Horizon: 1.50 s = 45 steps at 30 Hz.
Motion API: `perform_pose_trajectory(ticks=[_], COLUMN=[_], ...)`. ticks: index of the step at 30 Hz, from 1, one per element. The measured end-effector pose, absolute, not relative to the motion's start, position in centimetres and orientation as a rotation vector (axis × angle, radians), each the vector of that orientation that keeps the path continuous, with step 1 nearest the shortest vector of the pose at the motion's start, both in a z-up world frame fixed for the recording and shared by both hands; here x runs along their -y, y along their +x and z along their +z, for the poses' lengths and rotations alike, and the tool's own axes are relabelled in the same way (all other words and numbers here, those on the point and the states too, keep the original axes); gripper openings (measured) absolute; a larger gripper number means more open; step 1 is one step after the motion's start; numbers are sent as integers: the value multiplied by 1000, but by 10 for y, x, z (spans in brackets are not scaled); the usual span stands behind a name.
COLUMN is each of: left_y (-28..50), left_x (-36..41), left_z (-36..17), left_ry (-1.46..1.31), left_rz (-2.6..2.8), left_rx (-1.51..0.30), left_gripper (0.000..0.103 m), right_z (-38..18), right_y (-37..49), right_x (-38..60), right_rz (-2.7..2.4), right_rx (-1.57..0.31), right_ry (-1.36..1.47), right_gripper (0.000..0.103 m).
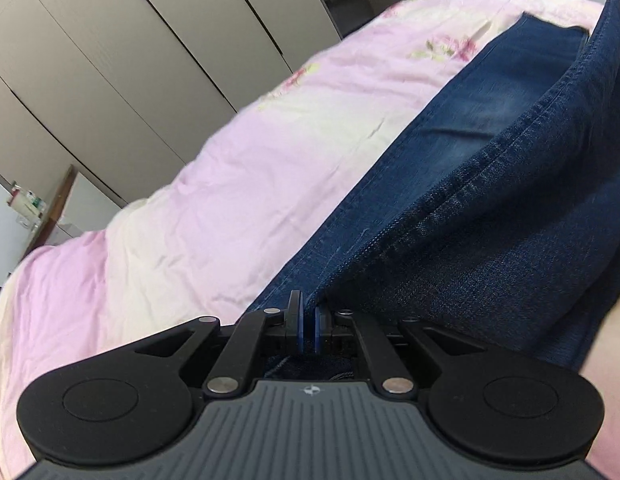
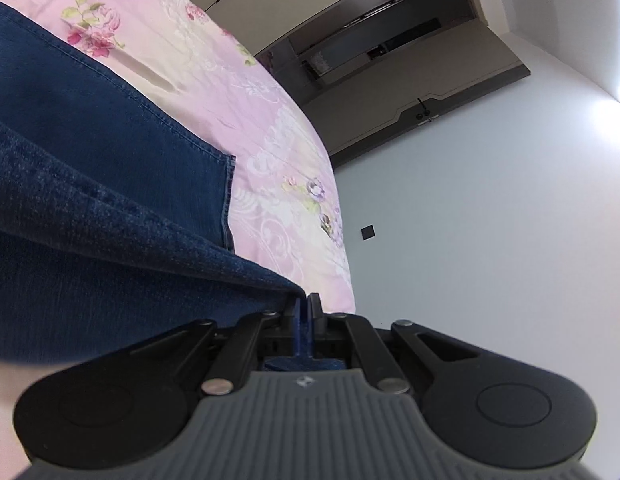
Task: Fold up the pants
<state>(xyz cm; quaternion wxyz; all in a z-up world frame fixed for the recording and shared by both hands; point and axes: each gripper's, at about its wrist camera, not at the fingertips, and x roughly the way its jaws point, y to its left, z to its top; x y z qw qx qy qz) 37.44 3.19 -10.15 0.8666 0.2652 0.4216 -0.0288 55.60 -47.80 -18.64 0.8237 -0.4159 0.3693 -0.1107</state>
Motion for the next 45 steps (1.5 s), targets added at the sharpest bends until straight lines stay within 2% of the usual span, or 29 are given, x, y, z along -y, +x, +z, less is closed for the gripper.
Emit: perform_pose_trajectory(ticks=[4, 12, 22, 24, 25, 26, 27, 28, 29, 33, 37, 39, 42, 45], left_y=[395, 441, 484, 486, 486, 485, 482, 479, 475, 450, 403, 373, 327, 281], left_x=[-45, -77, -102, -103, -104, -105, -106, -109, -111, -124, -153, -170, -190, -203], left_z=[-122, -120, -141, -145, -147, -148, -146, -143, -138, -114, -89, -81, -78, -81], left_ry=[525, 455, 351, 353, 358, 358, 349, 332, 315, 253, 111, 20, -115, -219], left_rz=[-66, -80, -3, -7, -11, -16, -14, -10, -12, -11, 54, 101, 180, 274], left_rx=[-917, -958, -999, -1025, -1030, -1026, -1013, -998, -980, -947, -938, -921, -896, -870], left_gripper=[5, 5, 6, 13, 21, 36, 47, 72, 80, 80, 80, 80, 80, 80], right_z=[-209, -230, -244, -239, -238, -237, -236, -238, -240, -245, -247, -243, -234, -227], right_y=[608, 685, 762, 768, 770, 769, 766, 762, 758, 727, 686, 660, 620, 573], right_x=[459, 433, 405, 410, 411, 410, 407, 404, 402, 387, 365, 352, 334, 314], right_rz=[-222, -208, -304, -330, -320, -299, -277, -244, -214, -121, -13, 36, 99, 153], right_rx=[-799, -809, -863, -875, -879, -882, -884, -889, -900, -919, -912, -905, -891, -875], right_ry=[-937, -1056, -1025, -959, -923, -899, -882, -858, -840, -744, -648, -585, -473, -382], right_gripper=[0, 0, 0, 0, 0, 0, 0, 0, 0, 0, 23, 24, 36, 39])
